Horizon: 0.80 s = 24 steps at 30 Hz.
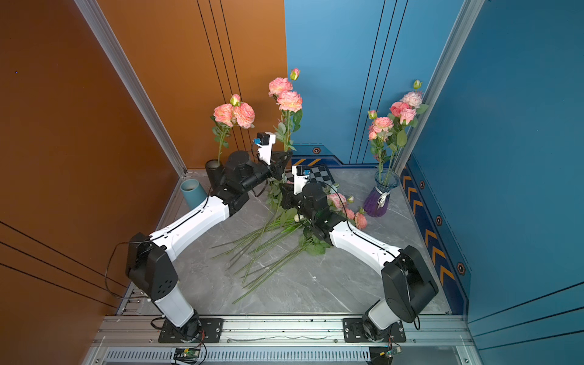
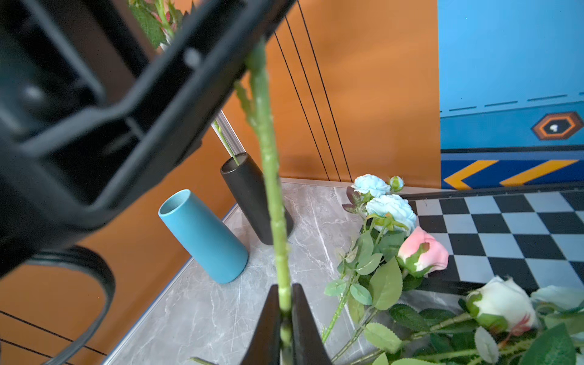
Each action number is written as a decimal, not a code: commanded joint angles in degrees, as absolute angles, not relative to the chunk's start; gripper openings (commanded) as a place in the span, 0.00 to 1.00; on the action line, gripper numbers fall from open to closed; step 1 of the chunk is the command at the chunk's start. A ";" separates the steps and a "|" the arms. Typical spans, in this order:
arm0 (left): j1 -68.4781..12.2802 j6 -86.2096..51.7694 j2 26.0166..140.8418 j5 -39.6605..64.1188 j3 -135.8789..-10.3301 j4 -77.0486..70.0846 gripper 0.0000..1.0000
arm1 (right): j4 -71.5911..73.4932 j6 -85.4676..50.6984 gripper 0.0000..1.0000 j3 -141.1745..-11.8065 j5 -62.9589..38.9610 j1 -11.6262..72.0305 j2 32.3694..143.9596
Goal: Place the pink flowers into the vase
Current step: Place the flower in the vase.
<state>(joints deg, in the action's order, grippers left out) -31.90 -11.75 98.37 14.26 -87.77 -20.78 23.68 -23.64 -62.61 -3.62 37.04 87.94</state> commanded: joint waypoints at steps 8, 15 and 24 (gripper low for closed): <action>-31.46 -12.33 97.83 13.80 -91.52 -23.46 0.62 | 28.43 -19.15 0.00 -59.98 1.19 37.81 86.93; -30.64 -13.75 99.25 15.25 -94.66 -23.38 0.67 | 30.54 -16.69 0.00 -58.01 1.57 38.40 86.15; -29.81 -16.73 101.49 18.18 -97.09 -23.31 0.48 | 31.11 -14.10 0.00 -57.20 2.44 39.63 85.78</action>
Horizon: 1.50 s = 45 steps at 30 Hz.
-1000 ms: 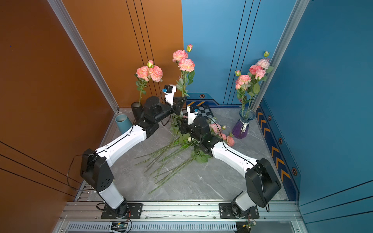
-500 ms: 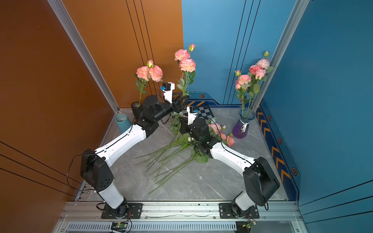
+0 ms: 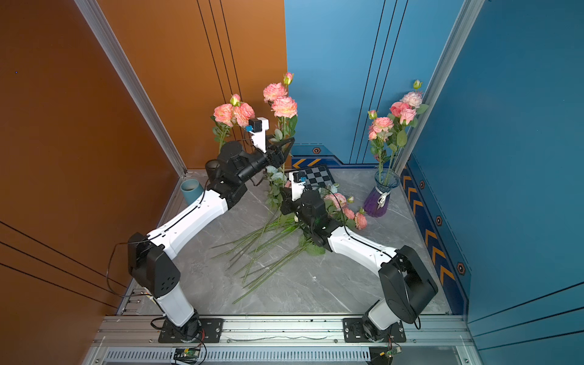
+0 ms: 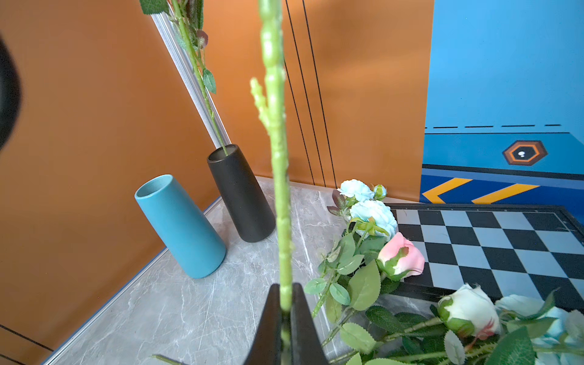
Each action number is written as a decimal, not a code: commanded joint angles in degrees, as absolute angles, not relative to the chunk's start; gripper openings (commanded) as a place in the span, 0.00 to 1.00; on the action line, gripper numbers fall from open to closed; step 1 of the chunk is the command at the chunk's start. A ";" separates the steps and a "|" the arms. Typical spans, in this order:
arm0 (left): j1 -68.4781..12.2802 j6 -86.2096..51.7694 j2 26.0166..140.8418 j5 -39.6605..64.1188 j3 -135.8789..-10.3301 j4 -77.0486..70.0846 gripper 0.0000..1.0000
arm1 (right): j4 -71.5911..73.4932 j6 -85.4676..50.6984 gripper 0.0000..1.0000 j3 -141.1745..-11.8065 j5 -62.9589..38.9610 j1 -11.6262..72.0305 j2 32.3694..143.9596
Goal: Place the pink flowers into the vase
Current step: Place the flower in the vase.
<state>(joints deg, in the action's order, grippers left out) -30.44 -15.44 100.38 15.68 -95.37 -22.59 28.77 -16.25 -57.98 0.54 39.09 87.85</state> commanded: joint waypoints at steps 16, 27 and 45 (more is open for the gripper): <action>-29.87 -14.59 98.73 25.01 -97.99 -21.52 0.00 | 31.23 -13.64 0.09 -55.89 5.44 39.73 85.25; -31.06 -0.79 92.58 19.63 -94.52 -20.06 0.00 | 28.19 -13.38 0.92 -54.08 8.16 39.30 82.39; -25.80 17.92 78.69 -1.24 -80.44 -37.58 0.00 | 25.02 -15.47 1.00 -50.38 6.73 36.48 79.92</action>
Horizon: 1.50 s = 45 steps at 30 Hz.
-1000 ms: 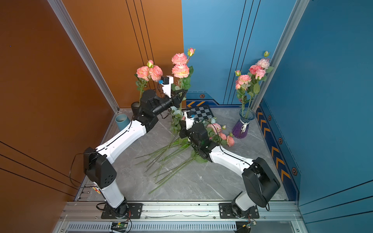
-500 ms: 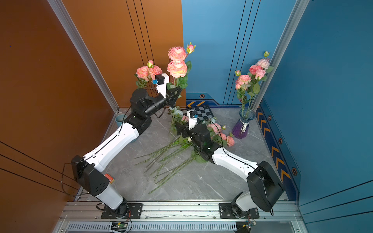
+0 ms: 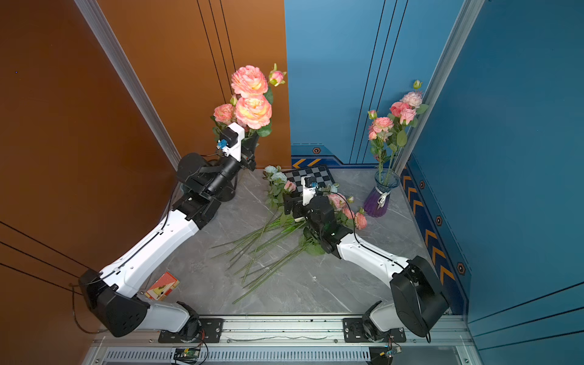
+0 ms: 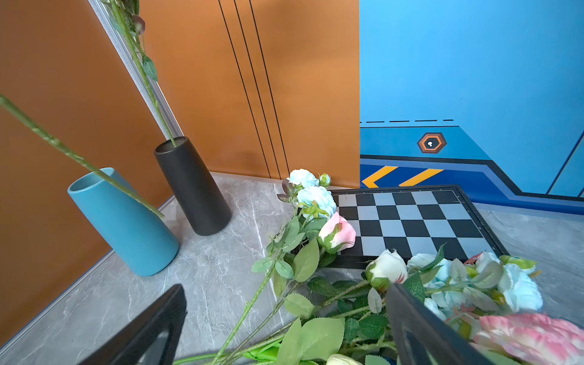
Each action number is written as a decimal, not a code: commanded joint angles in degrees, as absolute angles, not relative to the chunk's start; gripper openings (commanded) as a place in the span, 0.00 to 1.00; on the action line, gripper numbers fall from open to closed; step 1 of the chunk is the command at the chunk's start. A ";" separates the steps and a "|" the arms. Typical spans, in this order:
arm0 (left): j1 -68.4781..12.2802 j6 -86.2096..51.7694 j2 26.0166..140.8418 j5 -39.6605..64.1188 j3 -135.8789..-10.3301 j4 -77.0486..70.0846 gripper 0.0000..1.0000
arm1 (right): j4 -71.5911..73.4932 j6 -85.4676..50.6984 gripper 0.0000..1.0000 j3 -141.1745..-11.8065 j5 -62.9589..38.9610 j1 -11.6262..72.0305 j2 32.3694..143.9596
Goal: Place the pink flowers into the vase
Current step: Place the flower in the vase.
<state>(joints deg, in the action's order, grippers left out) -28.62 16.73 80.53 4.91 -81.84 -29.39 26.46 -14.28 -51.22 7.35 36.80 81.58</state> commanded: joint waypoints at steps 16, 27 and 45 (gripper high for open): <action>-7.51 -5.00 82.02 -9.07 -82.62 -50.80 0.00 | 23.05 -16.61 1.00 -52.06 4.92 36.52 81.87; -5.88 -3.33 88.74 -11.68 -92.79 -51.87 0.00 | 22.85 -16.62 1.00 -52.18 4.79 36.49 82.71; -5.09 -1.26 91.47 -13.36 -91.64 -51.73 0.00 | 25.35 -19.40 1.00 -51.61 3.08 35.07 84.54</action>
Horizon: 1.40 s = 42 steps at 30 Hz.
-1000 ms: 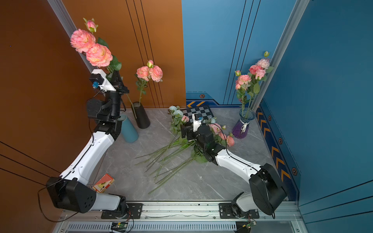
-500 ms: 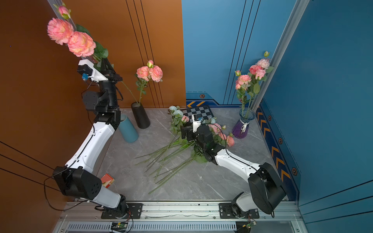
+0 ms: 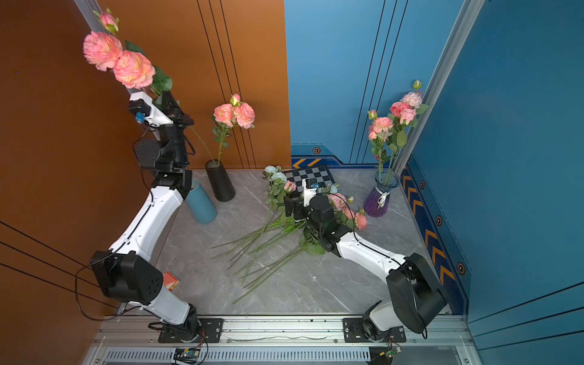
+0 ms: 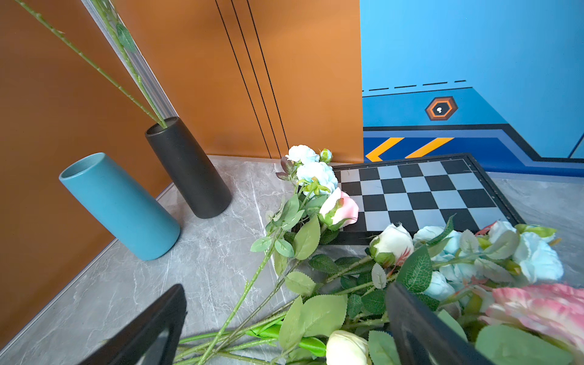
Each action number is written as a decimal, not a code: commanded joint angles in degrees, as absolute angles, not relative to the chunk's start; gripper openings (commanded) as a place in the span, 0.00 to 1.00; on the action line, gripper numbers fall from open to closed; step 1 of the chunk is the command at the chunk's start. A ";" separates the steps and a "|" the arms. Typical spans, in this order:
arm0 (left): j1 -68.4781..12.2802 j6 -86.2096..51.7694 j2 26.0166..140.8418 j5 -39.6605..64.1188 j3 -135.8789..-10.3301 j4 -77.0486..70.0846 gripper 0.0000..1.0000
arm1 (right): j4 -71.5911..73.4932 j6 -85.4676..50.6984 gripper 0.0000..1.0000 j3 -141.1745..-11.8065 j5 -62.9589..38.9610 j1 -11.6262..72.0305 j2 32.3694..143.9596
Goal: Place the pink flowers into the vase
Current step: Place the flower in the vase.
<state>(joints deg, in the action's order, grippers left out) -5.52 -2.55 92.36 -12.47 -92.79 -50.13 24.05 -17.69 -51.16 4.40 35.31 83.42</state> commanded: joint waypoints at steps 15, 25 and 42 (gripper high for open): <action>-5.59 -0.19 91.14 -13.23 -90.62 -50.69 0.03 | 26.26 -20.80 1.00 -51.84 2.20 34.54 85.25; -5.80 0.15 91.15 -13.36 -90.70 -50.63 0.14 | 26.37 -21.26 1.00 -51.59 1.87 34.16 84.90; -6.23 -1.62 91.91 -12.03 -95.21 -42.93 0.21 | 26.38 -21.85 1.00 -51.82 0.86 33.29 84.55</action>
<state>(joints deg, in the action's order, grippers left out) -5.72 -1.13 92.38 -12.64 -92.25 -45.04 25.28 -21.06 -51.16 1.67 33.78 84.66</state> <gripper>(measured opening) 0.212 0.999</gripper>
